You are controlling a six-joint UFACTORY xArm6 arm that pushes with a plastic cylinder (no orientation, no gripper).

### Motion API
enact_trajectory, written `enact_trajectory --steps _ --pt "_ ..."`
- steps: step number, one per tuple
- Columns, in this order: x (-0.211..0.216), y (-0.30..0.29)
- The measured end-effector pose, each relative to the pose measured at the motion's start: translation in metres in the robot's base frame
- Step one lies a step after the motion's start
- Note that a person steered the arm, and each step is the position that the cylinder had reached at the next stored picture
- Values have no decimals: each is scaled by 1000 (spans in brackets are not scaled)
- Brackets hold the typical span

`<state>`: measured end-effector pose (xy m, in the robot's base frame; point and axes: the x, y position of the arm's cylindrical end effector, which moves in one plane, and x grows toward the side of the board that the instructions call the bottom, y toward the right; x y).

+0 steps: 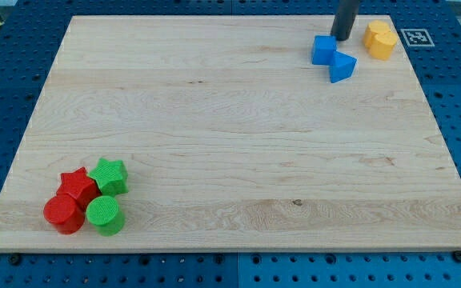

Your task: Push the yellow hexagon closer to blue cube

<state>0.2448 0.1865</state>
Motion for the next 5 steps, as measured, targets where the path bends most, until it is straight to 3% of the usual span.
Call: enact_trajectory --steps 1,2,3,5 --pt "25 -21" --pt "80 -22" --pt "93 -24" --pt "5 -85"
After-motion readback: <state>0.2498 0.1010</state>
